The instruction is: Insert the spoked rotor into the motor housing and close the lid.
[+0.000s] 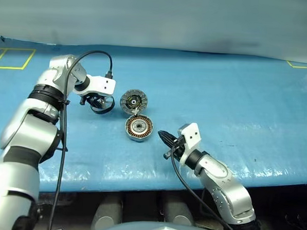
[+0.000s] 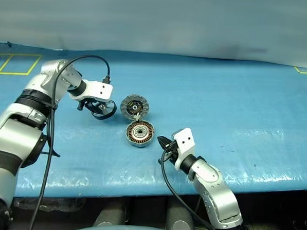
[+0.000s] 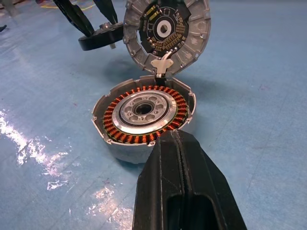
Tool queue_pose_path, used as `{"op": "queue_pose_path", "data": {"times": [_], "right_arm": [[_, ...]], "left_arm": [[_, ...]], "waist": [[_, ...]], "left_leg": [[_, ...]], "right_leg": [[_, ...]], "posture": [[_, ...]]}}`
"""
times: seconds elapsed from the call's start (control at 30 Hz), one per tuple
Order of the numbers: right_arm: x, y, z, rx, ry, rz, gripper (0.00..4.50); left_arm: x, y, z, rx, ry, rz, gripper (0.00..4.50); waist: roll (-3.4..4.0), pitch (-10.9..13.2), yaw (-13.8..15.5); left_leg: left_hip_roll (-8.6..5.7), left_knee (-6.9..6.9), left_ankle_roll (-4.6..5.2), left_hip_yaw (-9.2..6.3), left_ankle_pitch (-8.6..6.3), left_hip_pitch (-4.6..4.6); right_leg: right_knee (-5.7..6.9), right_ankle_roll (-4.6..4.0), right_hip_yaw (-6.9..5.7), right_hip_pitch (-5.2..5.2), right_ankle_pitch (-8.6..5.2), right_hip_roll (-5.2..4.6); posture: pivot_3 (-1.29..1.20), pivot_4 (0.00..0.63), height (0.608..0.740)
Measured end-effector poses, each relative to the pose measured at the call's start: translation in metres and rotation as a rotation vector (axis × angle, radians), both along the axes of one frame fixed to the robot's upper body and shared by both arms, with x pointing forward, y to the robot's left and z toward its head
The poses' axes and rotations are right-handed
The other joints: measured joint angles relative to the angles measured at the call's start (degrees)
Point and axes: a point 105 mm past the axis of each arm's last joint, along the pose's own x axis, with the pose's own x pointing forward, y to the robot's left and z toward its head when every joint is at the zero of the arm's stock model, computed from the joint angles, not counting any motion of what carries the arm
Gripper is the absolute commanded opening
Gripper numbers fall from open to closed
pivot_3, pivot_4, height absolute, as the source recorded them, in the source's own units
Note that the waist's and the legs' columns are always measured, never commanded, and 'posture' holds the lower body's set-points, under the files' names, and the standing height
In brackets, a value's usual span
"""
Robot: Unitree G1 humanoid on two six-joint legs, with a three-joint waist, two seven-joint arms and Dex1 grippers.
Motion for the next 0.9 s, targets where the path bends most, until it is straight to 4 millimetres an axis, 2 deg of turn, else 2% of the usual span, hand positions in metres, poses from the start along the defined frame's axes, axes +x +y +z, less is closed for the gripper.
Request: {"op": "queue_pose_path", "data": {"times": [0.13,0.27,0.37,0.5,0.63,0.9], "right_arm": [[0.002,0.005,0.004,-0.002,-0.025,0.019,0.00],[0.005,0.003,0.001,-0.008,-0.025,0.033,0.00],[0.007,0.003,-0.001,0.015,-0.025,0.051,0.00],[0.006,0.005,-0.001,0.034,-0.049,0.085,0.00],[0.004,0.000,-0.012,0.024,-0.030,0.087,0.00],[-0.003,-0.006,-0.028,-0.016,-0.039,0.068,0.00]], "left_arm": [[-0.017,0.006,-0.001,0.006,-0.036,-0.029,1.60],[-0.039,0.014,0.008,-0.014,-0.092,-0.010,1.60],[-0.058,0.007,0.015,-0.116,-0.143,0.001,1.60],[-0.079,-0.006,0.013,-0.223,-0.153,0.019,1.60],[-0.097,-0.011,0.010,-0.367,-0.165,0.103,1.60],[-0.105,-0.027,0.010,-0.587,-0.163,0.185,1.60]], "waist": [[0.01,0.01,-0.20],[0.01,0.01,-0.21],[0.01,0.01,0.06],[0.01,0.01,0.32],[0.02,0.01,0.10],[0.01,0.01,0.56]], "left_leg": [[0.03,-0.03,0.00,0.00,0.00,0.01],[0.04,-0.02,0.00,-0.02,0.00,0.03],[0.04,-0.01,0.00,-0.03,0.00,0.05],[0.04,0.03,0.00,-0.04,0.00,0.10],[0.06,-0.01,-0.01,-0.02,0.00,0.16],[0.06,0.01,-0.01,-0.02,0.00,0.21]], "right_leg": [[0.00,-0.01,0.01,-0.03,0.00,0.01],[0.01,-0.21,0.01,-0.01,-0.11,0.03],[0.00,-0.25,0.00,0.03,-0.14,0.01],[0.00,-0.25,-0.01,0.08,-0.14,0.02],[0.01,-0.27,-0.01,0.09,-0.15,0.03],[0.00,-0.29,-0.02,0.15,-0.16,0.03]], "posture": [[0.00,0.150,0.740],[0.00,0.150,0.740],[0.00,0.150,0.740],[0.00,0.150,0.740],[0.00,0.150,0.740],[0.00,0.150,0.740]]}}
